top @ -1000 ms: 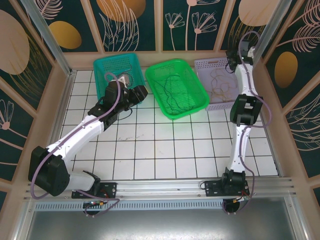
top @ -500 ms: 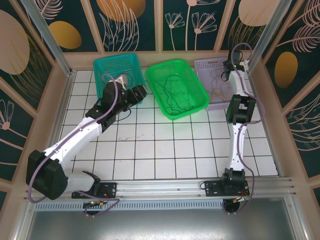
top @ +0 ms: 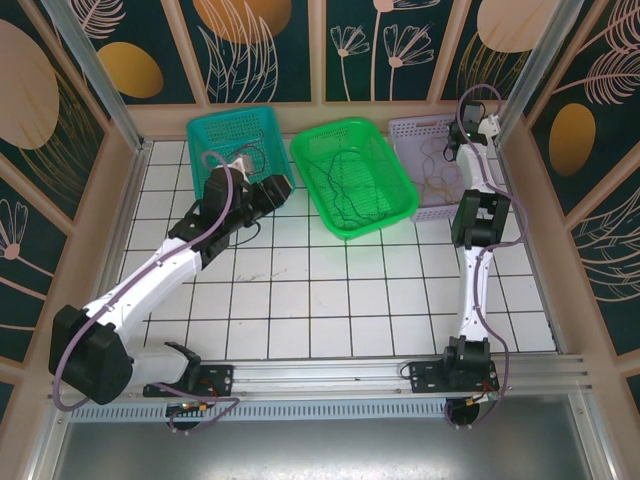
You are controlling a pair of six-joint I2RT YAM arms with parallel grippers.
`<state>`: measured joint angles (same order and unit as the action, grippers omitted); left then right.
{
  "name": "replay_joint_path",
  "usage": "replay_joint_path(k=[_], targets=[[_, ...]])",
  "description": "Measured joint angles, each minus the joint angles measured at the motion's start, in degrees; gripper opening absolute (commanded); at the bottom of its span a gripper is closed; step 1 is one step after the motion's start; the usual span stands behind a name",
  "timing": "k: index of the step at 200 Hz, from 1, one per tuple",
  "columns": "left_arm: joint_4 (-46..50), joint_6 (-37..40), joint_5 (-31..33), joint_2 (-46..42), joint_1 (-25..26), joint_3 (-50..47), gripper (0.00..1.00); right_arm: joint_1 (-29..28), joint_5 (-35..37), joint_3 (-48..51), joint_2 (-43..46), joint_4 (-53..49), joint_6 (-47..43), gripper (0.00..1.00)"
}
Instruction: Untangle the cables
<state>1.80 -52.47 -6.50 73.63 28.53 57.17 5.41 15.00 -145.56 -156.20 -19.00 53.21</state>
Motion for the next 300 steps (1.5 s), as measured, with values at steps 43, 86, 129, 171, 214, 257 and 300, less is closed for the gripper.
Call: replay_joint_path(k=[43,86,129,171,214,257,300], targets=[[-0.04,-0.20,0.17,-0.31,-0.02,-0.39,0.54,-0.66,-1.29,0.00,0.50,-0.20,-5.60,0.00],[-0.28,-0.37,0.85,-1.68,-0.02,-2.91,0.54,-2.03,-4.28,0.98,5.97,-3.17,-6.84,0.00],[-0.24,-0.37,1.22,-3.23,0.00,-3.98,0.55,-2.84,-4.57,3.48,13.20,-6.19,-6.49,0.07],[-0.31,-0.85,1.25,-5.16,0.00,-5.55,0.55,-0.55,-6.84,2.03,11.63,-9.35,-2.43,0.50],[-0.28,-1.90,1.22,-6.21,-0.02,-8.39,0.55,2.43,-7.34,1.05,6.91,-10.56,1.88,0.54],[-0.31,-2.29,1.22,-6.21,0.00,-8.52,0.55,1.38,-5.55,0.76,4.94,-9.40,6.25,0.54],[-0.37,-2.62,1.22,-6.25,0.00,-8.76,0.55,0.17,-2.29,0.66,0.94,-6.69,11.89,0.52]])
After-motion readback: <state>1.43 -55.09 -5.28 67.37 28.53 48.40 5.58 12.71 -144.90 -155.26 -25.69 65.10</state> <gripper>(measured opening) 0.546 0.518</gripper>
